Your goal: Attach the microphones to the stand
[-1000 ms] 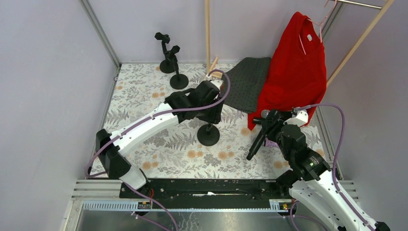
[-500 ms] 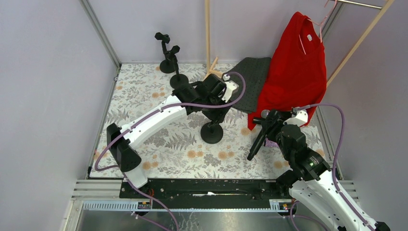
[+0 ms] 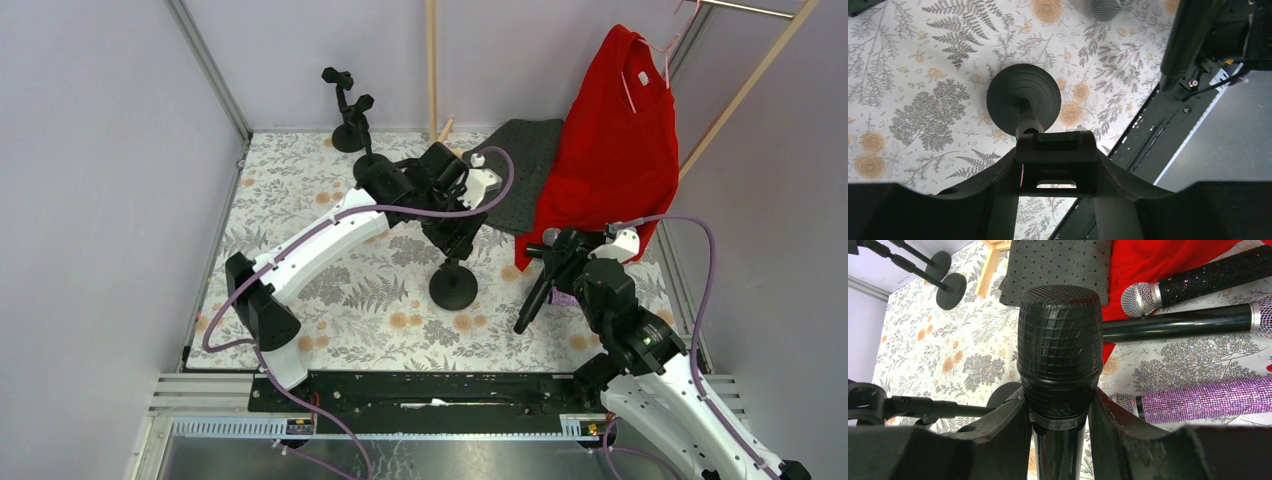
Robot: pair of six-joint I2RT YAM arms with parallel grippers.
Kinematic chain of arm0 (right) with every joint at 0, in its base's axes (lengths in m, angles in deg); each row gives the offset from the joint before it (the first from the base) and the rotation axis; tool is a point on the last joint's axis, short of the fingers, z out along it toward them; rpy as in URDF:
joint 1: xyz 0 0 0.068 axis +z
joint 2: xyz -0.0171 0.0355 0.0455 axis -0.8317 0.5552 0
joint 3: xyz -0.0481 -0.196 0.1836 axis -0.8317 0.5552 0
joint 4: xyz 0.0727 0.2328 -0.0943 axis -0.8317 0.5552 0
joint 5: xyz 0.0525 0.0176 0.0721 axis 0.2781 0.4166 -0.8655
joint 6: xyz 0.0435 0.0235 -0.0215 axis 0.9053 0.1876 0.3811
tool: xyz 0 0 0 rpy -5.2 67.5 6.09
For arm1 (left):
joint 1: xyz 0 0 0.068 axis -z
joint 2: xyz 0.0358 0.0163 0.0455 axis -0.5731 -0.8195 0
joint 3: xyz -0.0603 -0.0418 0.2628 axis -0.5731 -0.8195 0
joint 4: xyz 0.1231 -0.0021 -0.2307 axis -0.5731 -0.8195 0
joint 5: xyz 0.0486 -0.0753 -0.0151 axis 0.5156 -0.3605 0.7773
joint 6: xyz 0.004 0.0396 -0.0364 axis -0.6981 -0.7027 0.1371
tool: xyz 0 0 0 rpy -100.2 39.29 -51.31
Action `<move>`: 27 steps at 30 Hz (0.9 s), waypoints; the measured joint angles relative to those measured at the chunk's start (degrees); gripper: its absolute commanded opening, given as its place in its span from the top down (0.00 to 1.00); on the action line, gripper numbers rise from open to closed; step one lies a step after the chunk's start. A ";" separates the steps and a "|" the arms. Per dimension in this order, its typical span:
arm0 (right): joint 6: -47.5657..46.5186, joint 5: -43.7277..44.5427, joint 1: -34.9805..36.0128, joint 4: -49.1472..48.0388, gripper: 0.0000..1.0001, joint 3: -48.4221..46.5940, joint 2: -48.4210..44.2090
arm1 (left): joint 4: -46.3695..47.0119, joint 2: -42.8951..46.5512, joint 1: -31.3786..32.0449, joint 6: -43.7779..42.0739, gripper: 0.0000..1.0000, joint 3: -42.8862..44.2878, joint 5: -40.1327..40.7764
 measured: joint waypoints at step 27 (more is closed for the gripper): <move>0.04 0.00 0.00 1.44 0.95 0.07 -0.52 | 13.73 12.55 -0.31 2.56 0.01 -12.87 -3.52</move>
